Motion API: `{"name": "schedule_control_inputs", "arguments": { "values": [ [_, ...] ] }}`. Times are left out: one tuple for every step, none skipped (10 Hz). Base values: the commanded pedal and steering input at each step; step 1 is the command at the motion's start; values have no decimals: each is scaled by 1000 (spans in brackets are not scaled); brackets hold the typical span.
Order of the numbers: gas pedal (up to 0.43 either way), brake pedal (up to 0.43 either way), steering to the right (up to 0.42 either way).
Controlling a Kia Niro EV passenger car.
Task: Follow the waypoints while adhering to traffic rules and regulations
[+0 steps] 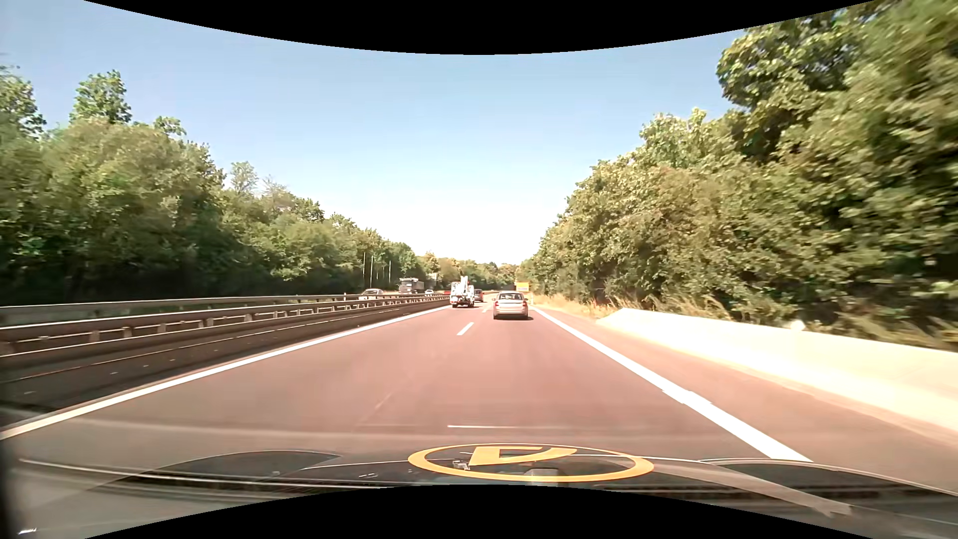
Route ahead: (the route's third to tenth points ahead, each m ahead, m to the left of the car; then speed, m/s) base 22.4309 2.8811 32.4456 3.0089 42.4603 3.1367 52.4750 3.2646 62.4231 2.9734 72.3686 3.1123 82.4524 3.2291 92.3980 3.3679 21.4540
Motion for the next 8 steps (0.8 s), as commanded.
{"name": "schedule_control_inputs", "arguments": {
  "values": [
    [197,0,-1],
    [209,0,-1],
    [209,0,-1],
    [220,0,-1],
    [220,0,-1],
    [220,0,-1],
    [220,0,-1],
    [220,0,-1]
  ]
}}
